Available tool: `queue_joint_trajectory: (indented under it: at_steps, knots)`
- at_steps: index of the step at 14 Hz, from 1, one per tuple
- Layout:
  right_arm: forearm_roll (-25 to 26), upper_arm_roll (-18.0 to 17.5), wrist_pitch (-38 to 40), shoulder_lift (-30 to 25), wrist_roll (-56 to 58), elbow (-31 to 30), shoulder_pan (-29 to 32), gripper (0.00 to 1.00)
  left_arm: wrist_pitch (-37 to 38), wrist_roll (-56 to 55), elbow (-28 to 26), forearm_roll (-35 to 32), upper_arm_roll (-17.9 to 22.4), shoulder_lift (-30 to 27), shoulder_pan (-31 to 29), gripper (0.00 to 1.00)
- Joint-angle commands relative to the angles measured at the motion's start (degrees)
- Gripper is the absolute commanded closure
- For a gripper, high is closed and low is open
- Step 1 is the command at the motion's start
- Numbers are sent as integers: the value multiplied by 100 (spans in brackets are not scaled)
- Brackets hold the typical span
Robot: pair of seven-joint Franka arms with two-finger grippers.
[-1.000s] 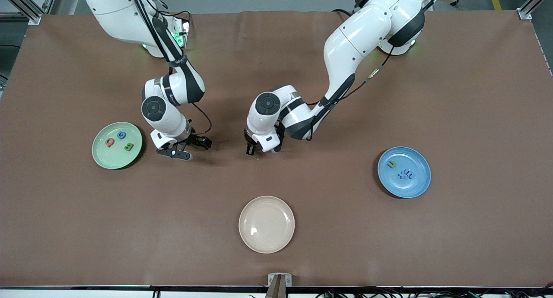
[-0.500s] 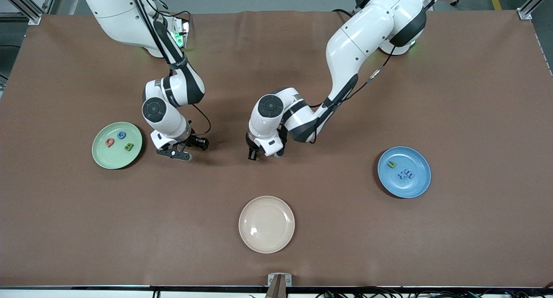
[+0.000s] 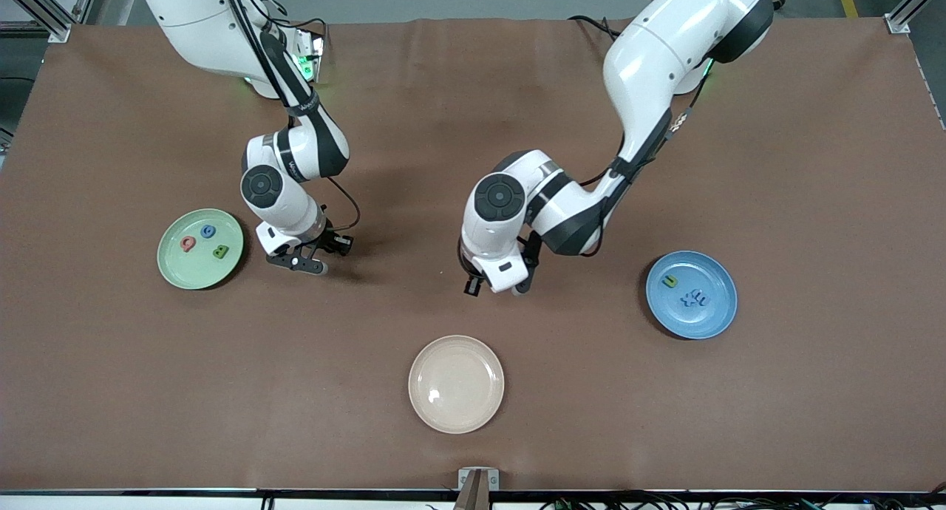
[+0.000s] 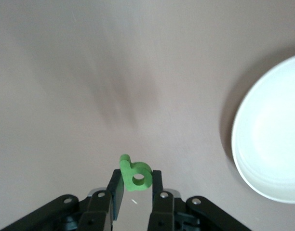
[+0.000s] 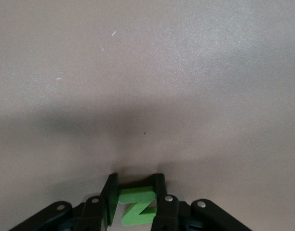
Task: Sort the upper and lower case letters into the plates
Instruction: 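Carry b to the blue plate while the right gripper carries N to green plate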
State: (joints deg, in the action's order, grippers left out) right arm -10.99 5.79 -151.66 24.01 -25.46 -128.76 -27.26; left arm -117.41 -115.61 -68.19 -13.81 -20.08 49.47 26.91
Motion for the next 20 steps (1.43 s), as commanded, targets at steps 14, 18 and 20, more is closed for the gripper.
queue_joint_trajectory:
  at_steps: [14, 18, 20]
  knots:
    - [350, 335, 1886, -643, 3686, 685, 2258, 94, 746, 4439, -2708, 36, -66, -1916, -3181, 100]
    - [729, 327, 1895, -346, 4671, 1159, 3164, 93, 423, 5627, -3050, 63, -75, -1836, -4025, 99]
    - [730, 327, 1834, -29, 4866, 1387, 3315, 93, 167, 5813, -3234, 63, -83, -1740, -4298, 90]
